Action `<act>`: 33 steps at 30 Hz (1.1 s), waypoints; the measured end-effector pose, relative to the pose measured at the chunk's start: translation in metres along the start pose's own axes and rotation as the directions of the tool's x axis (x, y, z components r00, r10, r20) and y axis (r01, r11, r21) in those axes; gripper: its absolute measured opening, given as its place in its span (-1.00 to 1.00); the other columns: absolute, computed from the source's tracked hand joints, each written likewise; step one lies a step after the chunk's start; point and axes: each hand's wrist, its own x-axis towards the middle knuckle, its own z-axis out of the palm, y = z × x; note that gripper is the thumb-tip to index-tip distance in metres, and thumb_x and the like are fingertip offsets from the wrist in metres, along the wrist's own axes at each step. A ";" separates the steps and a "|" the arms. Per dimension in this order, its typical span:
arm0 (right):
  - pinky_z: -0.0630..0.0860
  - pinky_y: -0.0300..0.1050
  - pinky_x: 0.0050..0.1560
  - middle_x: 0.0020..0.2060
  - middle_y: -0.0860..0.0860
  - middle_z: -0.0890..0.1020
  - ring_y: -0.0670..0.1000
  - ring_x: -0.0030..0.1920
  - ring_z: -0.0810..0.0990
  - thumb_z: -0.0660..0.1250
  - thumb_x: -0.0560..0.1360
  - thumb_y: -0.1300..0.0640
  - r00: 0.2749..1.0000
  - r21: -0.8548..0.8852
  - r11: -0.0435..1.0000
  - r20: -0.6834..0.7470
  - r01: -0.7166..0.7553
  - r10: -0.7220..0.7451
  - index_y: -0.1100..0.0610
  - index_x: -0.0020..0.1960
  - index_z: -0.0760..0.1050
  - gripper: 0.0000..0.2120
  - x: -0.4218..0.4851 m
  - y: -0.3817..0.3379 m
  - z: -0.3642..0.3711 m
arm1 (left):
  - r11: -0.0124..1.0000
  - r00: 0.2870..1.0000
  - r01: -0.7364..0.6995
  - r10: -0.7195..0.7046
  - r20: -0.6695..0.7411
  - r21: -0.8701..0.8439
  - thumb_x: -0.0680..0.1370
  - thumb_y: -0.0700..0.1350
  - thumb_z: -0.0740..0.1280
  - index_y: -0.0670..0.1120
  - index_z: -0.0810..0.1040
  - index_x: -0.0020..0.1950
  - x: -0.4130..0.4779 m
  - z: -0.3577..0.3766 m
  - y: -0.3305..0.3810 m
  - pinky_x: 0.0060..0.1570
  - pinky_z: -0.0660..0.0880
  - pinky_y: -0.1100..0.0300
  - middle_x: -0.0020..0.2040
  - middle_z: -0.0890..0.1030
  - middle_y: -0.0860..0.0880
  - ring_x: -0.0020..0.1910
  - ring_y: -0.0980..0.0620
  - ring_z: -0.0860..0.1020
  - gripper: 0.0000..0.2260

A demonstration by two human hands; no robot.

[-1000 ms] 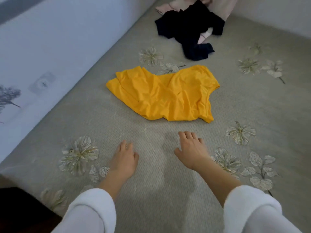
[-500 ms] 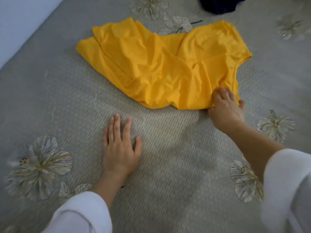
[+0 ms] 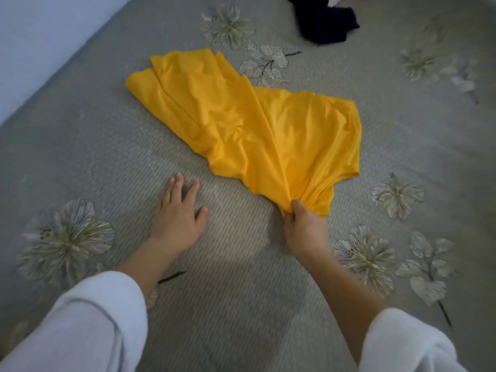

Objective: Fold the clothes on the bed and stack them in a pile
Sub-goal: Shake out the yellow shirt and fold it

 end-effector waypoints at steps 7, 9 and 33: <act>0.42 -0.04 -0.20 -0.38 0.11 0.45 0.05 -0.31 0.44 0.22 0.60 0.18 0.850 0.526 0.737 0.513 -0.424 0.123 0.22 -0.16 0.46 -0.82 -0.089 0.009 -0.066 | 0.950 0.906 -0.146 0.240 0.349 -0.275 0.52 -0.10 0.34 -0.10 0.42 0.41 -0.111 -0.011 0.076 0.33 0.25 0.21 0.42 0.38 -0.11 0.39 -0.04 0.35 -0.55; 0.48 -0.01 -0.14 -0.28 0.13 0.49 0.06 -0.27 0.48 0.24 0.60 0.15 0.855 0.623 0.647 0.512 -0.440 0.089 0.21 -0.08 0.50 -0.84 -0.111 0.011 -0.099 | 0.902 0.906 -0.116 0.268 0.328 -0.417 0.49 -0.19 0.38 -0.13 0.40 0.42 -0.148 -0.015 0.102 0.33 0.28 0.21 0.41 0.40 -0.08 0.38 -0.02 0.38 -0.50; 0.43 -0.26 -0.56 -0.53 0.01 0.42 -0.08 -0.57 0.44 0.15 0.59 0.30 0.990 0.990 -0.010 0.144 -0.144 0.002 0.16 -0.23 0.36 -0.78 -0.266 0.036 -0.443 | 0.619 0.872 -0.488 0.325 -0.365 -0.615 0.54 -0.03 0.28 0.11 0.57 -0.11 -0.307 -0.310 0.338 -0.30 0.49 0.30 -0.22 0.64 0.13 -0.20 0.16 0.59 -0.91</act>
